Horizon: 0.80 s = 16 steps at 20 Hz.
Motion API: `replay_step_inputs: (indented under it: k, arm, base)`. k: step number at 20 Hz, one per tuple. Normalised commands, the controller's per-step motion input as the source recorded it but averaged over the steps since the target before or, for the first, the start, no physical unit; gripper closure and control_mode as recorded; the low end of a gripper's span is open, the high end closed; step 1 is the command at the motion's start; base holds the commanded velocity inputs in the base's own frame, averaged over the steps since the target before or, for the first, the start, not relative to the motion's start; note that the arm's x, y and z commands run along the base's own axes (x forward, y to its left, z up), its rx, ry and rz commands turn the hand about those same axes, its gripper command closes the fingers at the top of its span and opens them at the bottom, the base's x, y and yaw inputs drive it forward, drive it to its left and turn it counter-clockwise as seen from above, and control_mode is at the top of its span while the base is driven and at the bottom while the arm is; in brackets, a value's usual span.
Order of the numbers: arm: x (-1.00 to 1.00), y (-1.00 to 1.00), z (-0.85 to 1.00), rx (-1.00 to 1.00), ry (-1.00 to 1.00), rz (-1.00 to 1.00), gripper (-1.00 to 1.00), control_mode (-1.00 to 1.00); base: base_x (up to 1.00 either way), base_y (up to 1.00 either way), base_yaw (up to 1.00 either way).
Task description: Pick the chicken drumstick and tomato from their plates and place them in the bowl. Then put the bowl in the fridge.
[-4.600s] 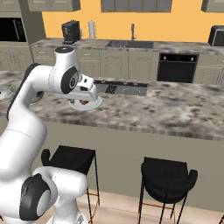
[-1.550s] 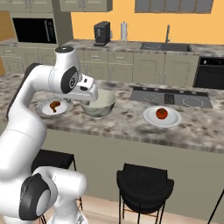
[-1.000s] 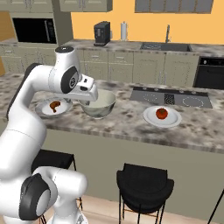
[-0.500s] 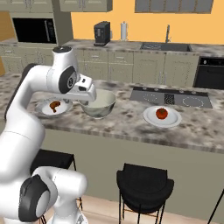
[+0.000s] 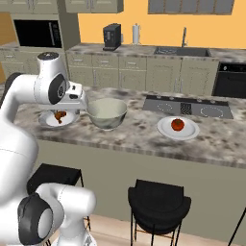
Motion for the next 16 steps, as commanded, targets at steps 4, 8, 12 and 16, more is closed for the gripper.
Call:
replay_step_inputs:
  k: [4, 8, 12, 16]
  arm:
    - [0.22, 0.63, -0.14, -0.01, 0.0, 0.33, -1.0, -1.0]
    - [0.37, 0.59, -0.26, -0.03, 0.01, 0.23, -1.0, -1.0]
    - [0.52, 0.51, -0.34, -0.06, 0.14, 0.15, -1.0, -1.0]
    - [0.58, 0.55, -0.31, -0.13, 0.24, 0.05, -1.0, -1.0]
  base:
    - [0.0, 0.0, 0.0]
    - [0.0, 0.0, 0.0]
    - [0.0, 0.0, 0.0]
    - [0.0, 0.0, 0.0]
